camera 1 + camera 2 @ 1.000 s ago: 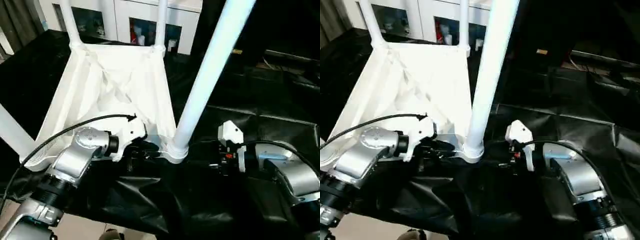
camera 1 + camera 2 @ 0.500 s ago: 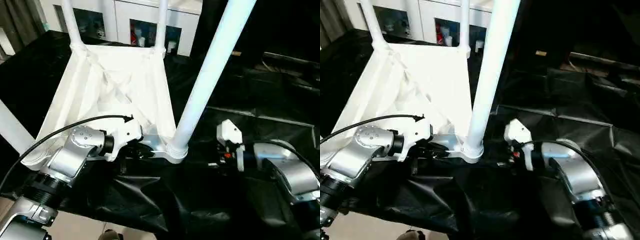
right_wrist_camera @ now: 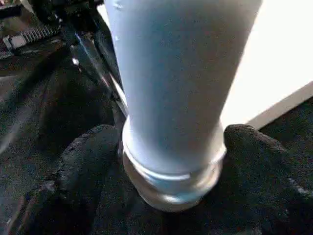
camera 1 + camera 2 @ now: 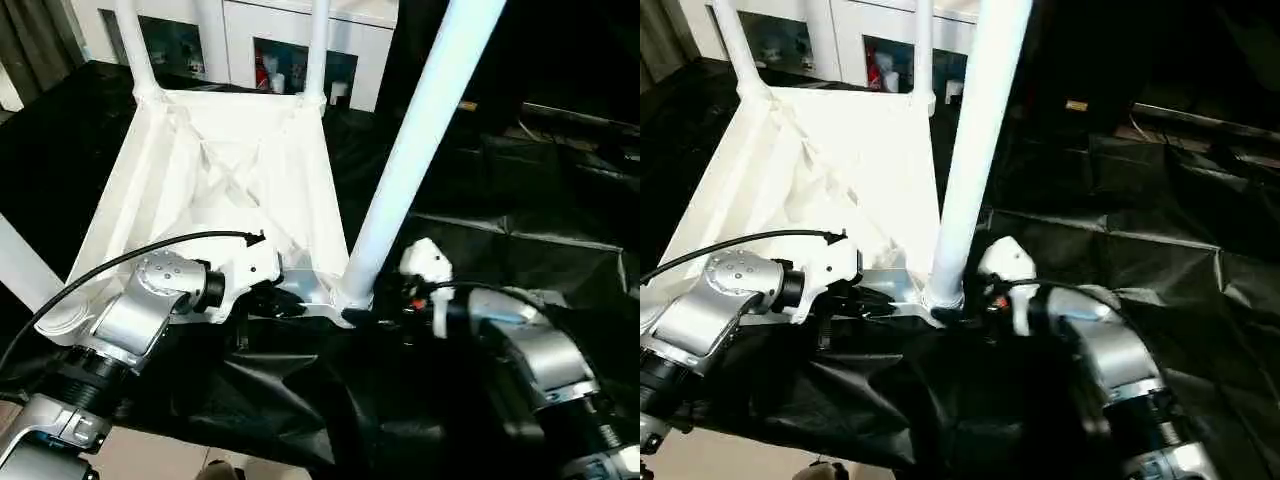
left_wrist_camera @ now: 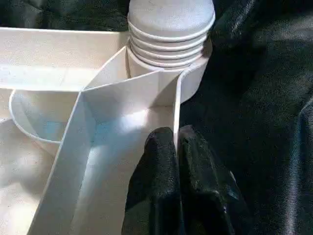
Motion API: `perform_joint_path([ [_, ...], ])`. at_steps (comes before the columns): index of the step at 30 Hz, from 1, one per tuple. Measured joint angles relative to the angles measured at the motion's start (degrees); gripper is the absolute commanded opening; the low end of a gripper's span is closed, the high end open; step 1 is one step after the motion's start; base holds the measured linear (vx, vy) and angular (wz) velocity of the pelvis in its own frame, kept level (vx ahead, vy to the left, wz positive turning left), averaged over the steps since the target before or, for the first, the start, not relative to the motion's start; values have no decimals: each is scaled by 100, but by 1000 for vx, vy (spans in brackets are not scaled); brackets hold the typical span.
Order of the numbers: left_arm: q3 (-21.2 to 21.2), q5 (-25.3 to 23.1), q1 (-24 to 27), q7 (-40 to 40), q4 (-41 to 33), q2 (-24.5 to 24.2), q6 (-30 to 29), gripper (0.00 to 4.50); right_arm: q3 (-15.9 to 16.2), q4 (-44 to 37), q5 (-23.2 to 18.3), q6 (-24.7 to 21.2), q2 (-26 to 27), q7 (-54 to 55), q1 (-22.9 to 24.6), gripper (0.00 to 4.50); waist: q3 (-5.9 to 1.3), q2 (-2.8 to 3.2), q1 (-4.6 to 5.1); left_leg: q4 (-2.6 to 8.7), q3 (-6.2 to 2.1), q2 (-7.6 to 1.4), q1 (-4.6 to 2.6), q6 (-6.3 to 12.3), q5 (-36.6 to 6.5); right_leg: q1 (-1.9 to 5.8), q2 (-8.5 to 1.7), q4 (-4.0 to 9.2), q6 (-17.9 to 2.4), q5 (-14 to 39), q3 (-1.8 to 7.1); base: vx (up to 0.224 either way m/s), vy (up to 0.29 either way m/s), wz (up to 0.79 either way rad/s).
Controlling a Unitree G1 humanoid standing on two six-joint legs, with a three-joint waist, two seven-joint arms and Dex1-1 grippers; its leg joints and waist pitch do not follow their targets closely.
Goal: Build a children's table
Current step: Rotate leg to tighten
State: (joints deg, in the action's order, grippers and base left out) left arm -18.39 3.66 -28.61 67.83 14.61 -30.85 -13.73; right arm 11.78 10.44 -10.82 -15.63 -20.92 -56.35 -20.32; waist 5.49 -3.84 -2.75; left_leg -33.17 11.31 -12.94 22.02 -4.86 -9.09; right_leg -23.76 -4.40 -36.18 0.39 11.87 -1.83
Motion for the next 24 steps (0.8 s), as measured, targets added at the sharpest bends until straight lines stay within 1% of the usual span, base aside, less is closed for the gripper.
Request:
perform_joint_path([
  [1,-1,0,0,1,0,4,-1,0,0,24,-1,0,22,22,-2,395,0,0,0,0,0,0,0,0,0,0,0,1,0,0,0,0,0,0],
  [2,-1,1,0,1,-2,5,-3,0,0,72,0,6,30,32,-9,378,0,0,0,0,0,1,0,0,0,0,0,1,0,0,1,0,0,0],
  [5,3,0,1,-1,-3,4,-8,0,0,184,2,21,39,69,-12,368,0,0,1,0,0,0,0,0,0,0,0,1,0,0,0,0,0,0],
  [6,5,0,1,-2,-3,3,-10,0,-2,215,-1,33,53,85,-22,351,0,0,2,0,0,0,0,0,0,0,0,1,0,0,0,0,0,0],
  [11,22,0,9,-9,-3,1,-12,0,0,353,-2,83,158,72,-132,308,2,-3,15,-1,0,0,0,0,0,0,0,0,0,-1,1,0,0,0],
  [12,26,0,12,-11,-3,0,-15,0,0,374,-3,96,166,71,-137,308,2,-3,20,-1,0,0,-1,0,0,0,0,0,0,-1,1,0,0,0],
  [13,31,0,15,-12,-3,-1,-15,0,0,385,-3,112,171,71,-138,291,2,-3,25,-1,0,0,-1,0,1,0,0,0,0,-1,2,0,0,0],
  [21,71,-5,46,-102,-2,2,-15,0,-15,554,-14,261,255,101,-163,277,2,-3,69,-2,0,0,-4,-1,2,2,0,-1,-1,-3,4,0,0,0],
  [24,143,-99,29,-401,25,229,-135,0,-155,649,-6,261,474,470,-154,277,6,4,84,-3,-1,2,-10,-6,6,2,0,-1,-3,-12,11,0,0,0],
])
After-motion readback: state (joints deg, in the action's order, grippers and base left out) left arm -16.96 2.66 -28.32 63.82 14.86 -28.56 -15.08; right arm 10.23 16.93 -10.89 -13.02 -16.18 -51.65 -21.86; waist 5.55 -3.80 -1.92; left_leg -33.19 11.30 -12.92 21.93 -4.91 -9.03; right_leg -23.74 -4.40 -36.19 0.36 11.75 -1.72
